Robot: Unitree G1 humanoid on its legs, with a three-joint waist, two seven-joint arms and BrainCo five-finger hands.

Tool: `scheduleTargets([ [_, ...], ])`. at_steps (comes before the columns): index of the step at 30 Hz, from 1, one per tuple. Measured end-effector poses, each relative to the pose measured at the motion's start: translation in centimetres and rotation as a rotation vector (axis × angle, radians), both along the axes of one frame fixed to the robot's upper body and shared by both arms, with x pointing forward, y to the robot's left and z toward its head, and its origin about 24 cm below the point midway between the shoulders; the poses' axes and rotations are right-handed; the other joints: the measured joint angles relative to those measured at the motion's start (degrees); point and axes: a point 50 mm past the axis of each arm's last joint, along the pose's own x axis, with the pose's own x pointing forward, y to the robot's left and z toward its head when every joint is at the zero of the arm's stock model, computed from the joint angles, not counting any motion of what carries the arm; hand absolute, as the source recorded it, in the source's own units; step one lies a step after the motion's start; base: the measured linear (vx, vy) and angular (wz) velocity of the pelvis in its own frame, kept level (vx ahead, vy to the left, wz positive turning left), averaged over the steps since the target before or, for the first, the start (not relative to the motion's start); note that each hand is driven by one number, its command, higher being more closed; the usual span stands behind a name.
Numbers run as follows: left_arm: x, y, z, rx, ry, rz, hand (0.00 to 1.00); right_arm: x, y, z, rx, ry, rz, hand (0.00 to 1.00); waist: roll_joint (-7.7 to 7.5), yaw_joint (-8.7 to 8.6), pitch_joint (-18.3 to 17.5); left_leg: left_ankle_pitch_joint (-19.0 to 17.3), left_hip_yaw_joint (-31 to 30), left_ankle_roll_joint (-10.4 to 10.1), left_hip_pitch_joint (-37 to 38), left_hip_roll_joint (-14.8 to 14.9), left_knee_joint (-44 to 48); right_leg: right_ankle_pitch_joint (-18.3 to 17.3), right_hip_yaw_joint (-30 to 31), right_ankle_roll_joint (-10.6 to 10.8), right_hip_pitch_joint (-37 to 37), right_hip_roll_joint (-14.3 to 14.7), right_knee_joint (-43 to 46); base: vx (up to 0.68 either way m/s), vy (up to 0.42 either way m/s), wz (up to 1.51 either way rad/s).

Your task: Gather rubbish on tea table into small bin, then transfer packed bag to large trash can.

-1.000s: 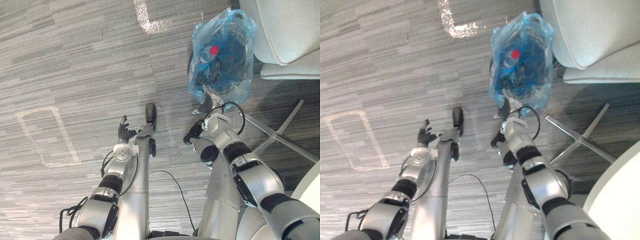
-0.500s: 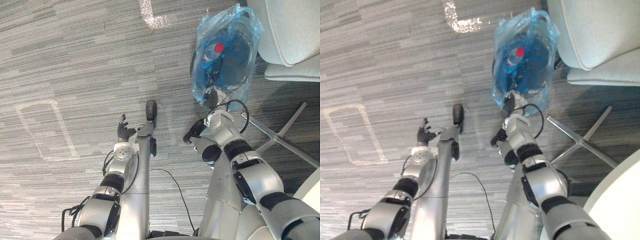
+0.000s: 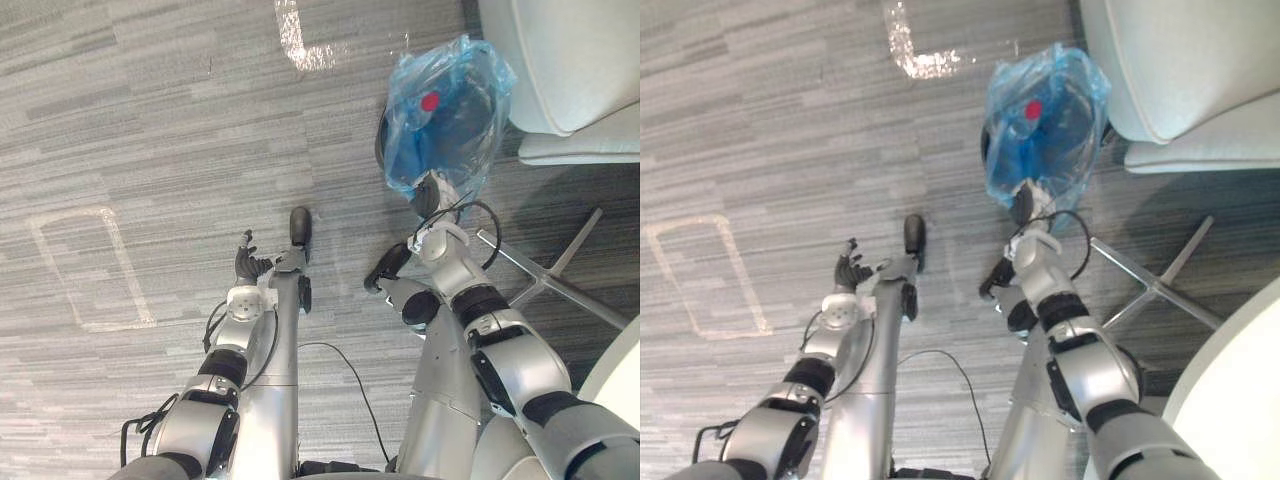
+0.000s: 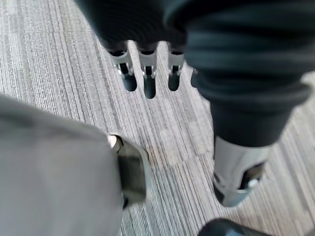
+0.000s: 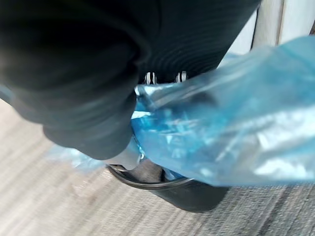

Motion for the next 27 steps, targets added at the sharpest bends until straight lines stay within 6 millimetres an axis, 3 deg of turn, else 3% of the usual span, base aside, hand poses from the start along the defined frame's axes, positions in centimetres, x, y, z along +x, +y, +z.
scheduleTargets([
  [5,-1.8,-0.1,-2.1,0.000,0.077,-0.017,0.00,-1.7,0.3,-3.0,0.015,0.074,0.024,1.00,-0.06,-0.30,-0.01,0.27,1.52,-0.04,8.02,0.98,-3.36,0.41,-0.21,0.56,7.83,1.53,-3.77,-0.03,-0.031,-0.02],
  [12,-4.4,0.4,-4.9,0.025,0.193,-0.024,0.00,-4.1,1.5,-4.7,0.053,0.093,0.090,1.00,-1.47,-0.86,-0.60,0.03,2.58,-0.50,20.11,1.71,-7.52,1.71,-0.32,0.28,19.77,3.36,-9.58,0.08,-0.025,-0.06],
  [17,-6.4,0.8,-6.7,0.037,0.271,-0.023,0.00,-6.2,3.2,-5.6,0.098,0.101,0.162,1.00,-3.62,-1.12,-1.93,-0.40,3.92,-0.91,29.51,1.96,-11.65,2.37,-0.11,0.98,28.51,4.62,-14.23,0.06,-0.008,-0.08],
  [21,-8.5,1.3,-8.4,0.076,0.357,-0.040,0.00,-8.0,4.5,-7.2,0.114,0.153,0.233,1.00,-6.74,-1.40,-5.12,-0.17,5.14,-1.12,35.41,1.93,-16.64,2.83,0.61,2.00,33.11,5.97,-18.95,0.06,-0.015,-0.11],
  [27,-11.3,1.9,-10.8,0.155,0.504,-0.093,0.00,-9.2,4.9,-8.1,0.118,0.195,0.296,1.00,-7.64,-3.00,-9.70,2.03,5.30,-1.91,42.73,1.50,-24.04,6.70,0.98,2.78,40.50,8.75,-28.53,0.11,0.019,-0.05],
])
